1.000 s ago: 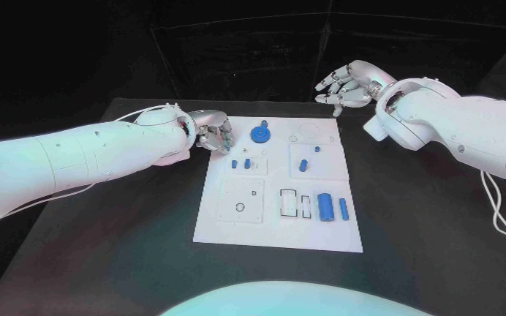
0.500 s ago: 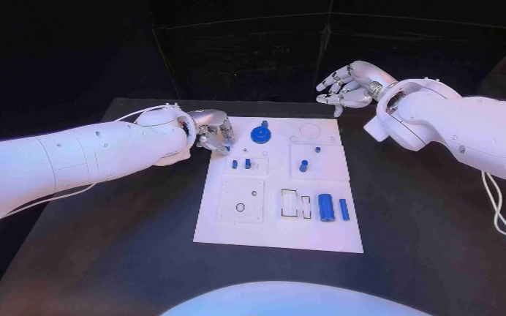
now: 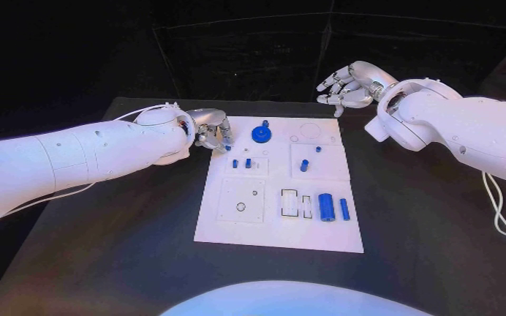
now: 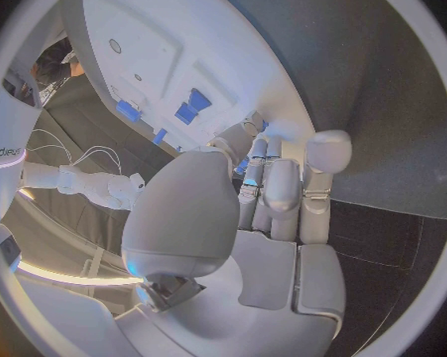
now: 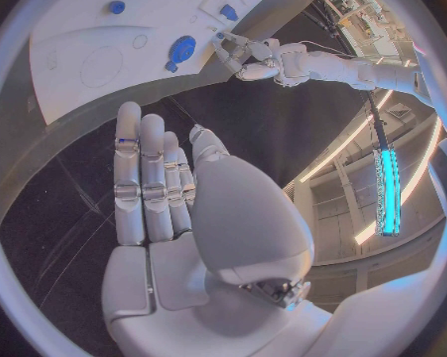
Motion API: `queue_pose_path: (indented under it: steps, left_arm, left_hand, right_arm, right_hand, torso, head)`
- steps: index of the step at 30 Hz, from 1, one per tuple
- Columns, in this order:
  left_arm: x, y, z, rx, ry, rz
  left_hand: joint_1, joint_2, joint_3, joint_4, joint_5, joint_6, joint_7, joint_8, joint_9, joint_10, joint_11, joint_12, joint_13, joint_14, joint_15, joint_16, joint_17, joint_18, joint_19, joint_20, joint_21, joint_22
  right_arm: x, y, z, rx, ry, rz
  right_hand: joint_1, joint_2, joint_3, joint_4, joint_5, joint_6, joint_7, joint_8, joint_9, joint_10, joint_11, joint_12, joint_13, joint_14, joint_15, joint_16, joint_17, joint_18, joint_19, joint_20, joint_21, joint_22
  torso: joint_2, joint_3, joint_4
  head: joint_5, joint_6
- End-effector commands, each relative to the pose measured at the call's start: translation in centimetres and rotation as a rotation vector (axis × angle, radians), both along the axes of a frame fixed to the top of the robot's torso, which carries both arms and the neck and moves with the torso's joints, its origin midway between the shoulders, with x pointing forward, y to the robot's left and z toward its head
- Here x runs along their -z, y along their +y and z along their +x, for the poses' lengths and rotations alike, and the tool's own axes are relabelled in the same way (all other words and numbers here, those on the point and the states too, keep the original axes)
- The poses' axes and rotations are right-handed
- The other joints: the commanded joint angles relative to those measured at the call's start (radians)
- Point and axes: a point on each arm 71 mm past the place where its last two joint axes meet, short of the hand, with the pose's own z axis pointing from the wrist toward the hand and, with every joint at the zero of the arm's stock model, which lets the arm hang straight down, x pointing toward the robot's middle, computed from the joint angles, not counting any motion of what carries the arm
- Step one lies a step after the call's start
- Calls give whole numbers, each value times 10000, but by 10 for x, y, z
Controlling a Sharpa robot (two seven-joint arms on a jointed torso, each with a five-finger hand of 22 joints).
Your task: Assemble the parts on the task board
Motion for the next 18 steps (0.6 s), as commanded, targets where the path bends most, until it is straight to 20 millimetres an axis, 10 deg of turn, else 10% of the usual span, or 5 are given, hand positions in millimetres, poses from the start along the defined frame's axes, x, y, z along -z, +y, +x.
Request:
queue_pose_path:
  steps: [1, 18]
  left_arm:
    - [1, 1, 1, -93, -106, 210]
    - [8, -6, -3, 215, -77, 189]
  left_hand:
    - [111, 32, 71, -20, -25, 99, 7, 44, 9, 77, -20, 56, 22, 44, -16, 49, 15, 85, 34, 13, 44, 20]
    - [-45, -15, -3, 44, -27, 109, -10, 77, -8, 174, -68, 251, 89, 54, -51, 83, 23, 72, 60, -19, 96, 86]
  right_arm:
    - [-1, 1, 0, -101, -11, 31]
    - [0, 1, -1, -109, 8, 31]
  right_hand:
    - [55, 21, -72, 1, 44, -65, -22, 47, -11, -63, -11, 47, -14, -48, -23, 48, -9, 31, 100, 3, -39, -8]
    - [55, 25, -72, 4, 44, -62, -23, 50, -11, -59, -12, 50, -15, -44, -24, 50, -9, 32, 103, 3, -38, -7]
  torso:
    - [7, -3, -4]
    - [1, 5, -15]
  head:
    - [3, -2]
    - [6, -41]
